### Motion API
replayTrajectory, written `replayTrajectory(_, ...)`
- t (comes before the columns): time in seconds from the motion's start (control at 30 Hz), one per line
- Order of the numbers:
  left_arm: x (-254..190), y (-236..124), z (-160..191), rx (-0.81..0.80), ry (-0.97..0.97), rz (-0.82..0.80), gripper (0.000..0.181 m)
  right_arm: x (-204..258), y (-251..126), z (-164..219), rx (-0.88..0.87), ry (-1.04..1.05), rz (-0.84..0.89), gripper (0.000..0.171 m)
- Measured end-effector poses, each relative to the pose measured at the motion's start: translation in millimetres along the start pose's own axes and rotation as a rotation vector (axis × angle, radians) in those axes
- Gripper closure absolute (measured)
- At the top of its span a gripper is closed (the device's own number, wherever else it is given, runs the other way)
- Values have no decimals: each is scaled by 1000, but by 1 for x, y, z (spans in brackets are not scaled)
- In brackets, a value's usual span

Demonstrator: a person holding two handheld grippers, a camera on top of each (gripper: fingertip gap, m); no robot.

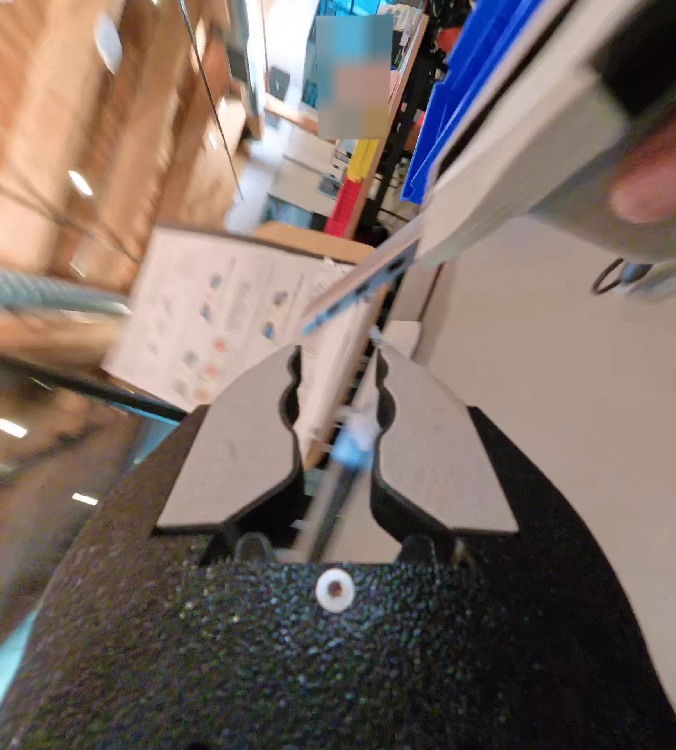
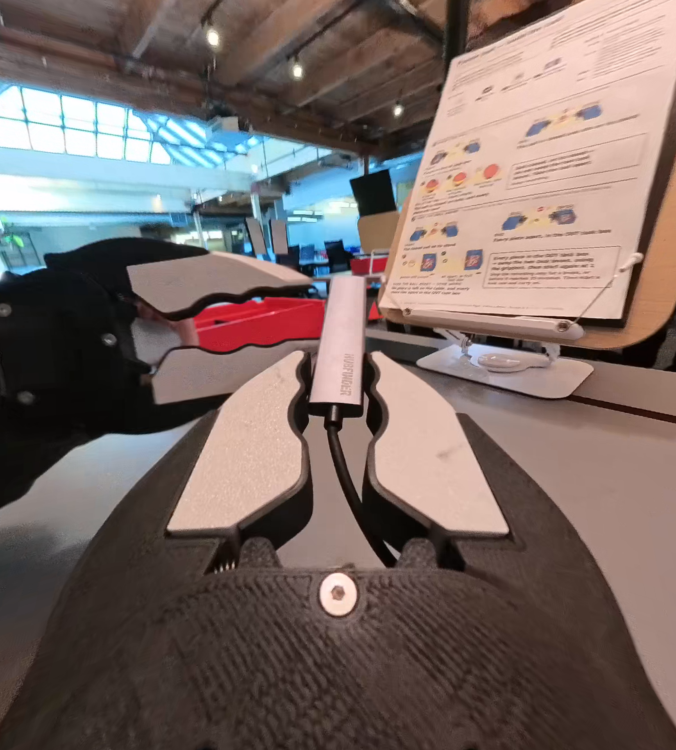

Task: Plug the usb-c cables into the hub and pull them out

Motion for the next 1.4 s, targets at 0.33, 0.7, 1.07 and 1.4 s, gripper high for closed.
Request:
replayTrajectory(0.33,-6,-6,-13,-58,-1922,162,131,-9,-6,5,-57,43,-12,147)
replayTrajectory(0.7,-29,15,-26,-105,-2393,221,173,2,-8,15,-16,-223,7,147)
replayTrajectory(1.07,-29,12,-15,-100,-2584,201,173,9,-5,15,-48,-312,21,146)
replayTrajectory(1.4,-32,11,-11,-89,-2427,196,171,8,-4,19,18,-261,38,147)
Point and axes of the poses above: each gripper's, where its closed fingertips meet, y out along the fingers, z out of its underside, x = y × z across the jaws, the point moved 2 cm from there along -y, back along the fingers, and after that the axes turned 14 degrees about -x, right-handed, at the moved point
